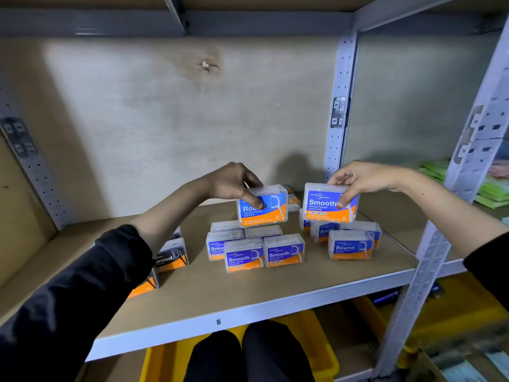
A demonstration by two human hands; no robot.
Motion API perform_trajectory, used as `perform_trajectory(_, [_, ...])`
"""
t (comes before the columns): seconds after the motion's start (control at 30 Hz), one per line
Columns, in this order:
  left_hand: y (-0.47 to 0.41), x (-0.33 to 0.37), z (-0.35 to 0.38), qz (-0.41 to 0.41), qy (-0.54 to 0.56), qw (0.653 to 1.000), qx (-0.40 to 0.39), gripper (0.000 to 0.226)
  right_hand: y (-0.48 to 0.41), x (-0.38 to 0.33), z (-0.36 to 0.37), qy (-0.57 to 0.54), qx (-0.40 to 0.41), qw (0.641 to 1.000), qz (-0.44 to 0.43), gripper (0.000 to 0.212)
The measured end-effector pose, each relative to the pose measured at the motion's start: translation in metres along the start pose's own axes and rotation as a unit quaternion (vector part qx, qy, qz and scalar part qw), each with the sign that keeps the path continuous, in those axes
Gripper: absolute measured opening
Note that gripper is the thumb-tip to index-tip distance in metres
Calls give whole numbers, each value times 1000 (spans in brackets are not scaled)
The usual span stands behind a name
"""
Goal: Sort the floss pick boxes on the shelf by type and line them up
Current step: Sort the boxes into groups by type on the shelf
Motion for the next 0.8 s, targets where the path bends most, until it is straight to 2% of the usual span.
perform_trajectory(0.3, [14, 0, -2, -15, -11, 1000, 0, 30, 1, -17, 22, 40, -14, 999, 3, 31])
perform_trajectory(0.47, [30, -11, -12, -36, -14, 999, 13, 29, -3, -41, 66, 95, -12, 995, -30, 35])
perform_trajectory(0.63, [49, -20, -23, -61, -28, 997, 22, 31, -15, -55, 122, 175, 36, 981, -73, 42])
perform_trajectory(0.73, [59, -25, -27, -76, -35, 996, 24, 32, -21, -60, 149, 194, 37, 976, -87, 42])
perform_trajectory(0.8, [64, -27, -29, -85, -34, 995, 27, 32, -26, -60, 161, 205, 38, 974, -85, 49])
Point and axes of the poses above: each hand's wrist, its own y-axis away from the middle knuckle, its own z-axis out of the palm, x = y × z, the point moved 3 cm from there along -y, towards the middle knuckle, and after that the axes turned 15 degrees about z, right-handed, at the moved point
